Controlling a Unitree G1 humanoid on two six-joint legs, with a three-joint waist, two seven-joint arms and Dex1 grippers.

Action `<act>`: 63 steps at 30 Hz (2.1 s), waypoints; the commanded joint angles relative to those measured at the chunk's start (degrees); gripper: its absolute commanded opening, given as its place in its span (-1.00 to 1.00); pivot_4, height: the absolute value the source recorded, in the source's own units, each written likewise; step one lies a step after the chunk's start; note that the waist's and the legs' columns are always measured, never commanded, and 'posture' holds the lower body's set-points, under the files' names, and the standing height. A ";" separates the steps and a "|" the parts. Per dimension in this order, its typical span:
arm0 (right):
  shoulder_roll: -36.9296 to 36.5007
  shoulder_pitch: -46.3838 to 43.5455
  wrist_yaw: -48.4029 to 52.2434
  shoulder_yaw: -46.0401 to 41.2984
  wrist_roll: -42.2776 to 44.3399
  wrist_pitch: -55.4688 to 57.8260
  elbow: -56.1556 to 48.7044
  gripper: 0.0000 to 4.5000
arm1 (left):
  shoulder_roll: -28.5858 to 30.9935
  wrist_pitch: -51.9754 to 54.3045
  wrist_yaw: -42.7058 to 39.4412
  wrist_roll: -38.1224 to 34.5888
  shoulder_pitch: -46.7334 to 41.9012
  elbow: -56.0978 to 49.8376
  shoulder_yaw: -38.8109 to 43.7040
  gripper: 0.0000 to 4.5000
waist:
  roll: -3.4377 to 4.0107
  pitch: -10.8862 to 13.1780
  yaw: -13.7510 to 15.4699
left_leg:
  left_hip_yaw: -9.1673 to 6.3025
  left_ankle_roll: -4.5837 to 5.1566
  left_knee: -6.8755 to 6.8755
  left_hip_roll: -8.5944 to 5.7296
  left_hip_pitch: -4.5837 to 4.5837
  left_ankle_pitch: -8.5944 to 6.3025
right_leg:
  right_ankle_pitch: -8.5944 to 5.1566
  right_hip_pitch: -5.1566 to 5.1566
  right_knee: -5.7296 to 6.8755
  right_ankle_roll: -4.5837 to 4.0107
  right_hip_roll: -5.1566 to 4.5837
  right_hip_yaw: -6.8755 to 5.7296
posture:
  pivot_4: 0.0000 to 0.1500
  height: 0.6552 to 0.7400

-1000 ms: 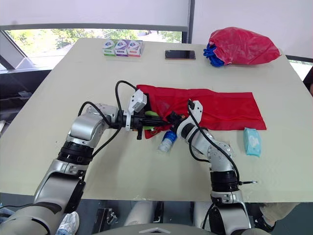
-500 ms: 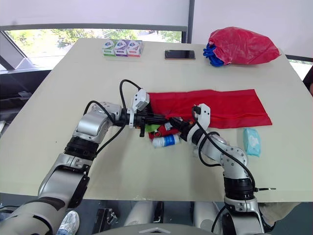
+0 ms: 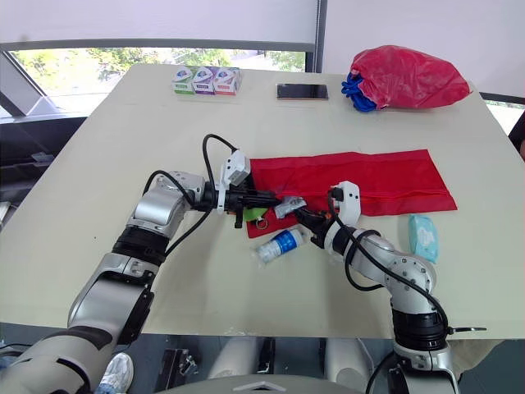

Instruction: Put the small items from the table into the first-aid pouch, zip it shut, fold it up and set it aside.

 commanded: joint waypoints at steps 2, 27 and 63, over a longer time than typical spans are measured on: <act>1.69 -2.24 1.03 0.48 -2.41 -0.95 1.87 -0.89 | -0.81 -0.97 -0.93 -0.61 -1.45 -1.68 0.16 -1.00 | 0.00 0.00 -0.02 | 0.01 0.00 0.00 0.00 0.00 0.00 | 0.00 0.00 0.00 0.00 0.00 0.00 | 1.00 1.00; 3.70 -7.43 13.47 4.11 -19.96 -8.82 5.16 -0.89 | -0.16 -4.71 -2.65 1.65 -0.68 0.37 -0.26 -1.00 | 0.03 0.02 0.01 | -0.01 -0.01 -0.01 -0.01 -0.01 0.00 | 0.00 -0.02 0.00 0.00 0.01 -0.01 | 1.00 1.00; -31.16 40.37 58.11 -37.79 -13.74 -36.37 -20.35 1.00 | 16.87 -11.78 -1.98 4.87 -1.12 16.62 7.87 0.17 | -0.06 0.00 0.36 | 0.12 0.00 0.07 0.14 0.12 -0.01 | -0.01 0.06 0.00 0.02 0.09 0.07 | 1.00 1.00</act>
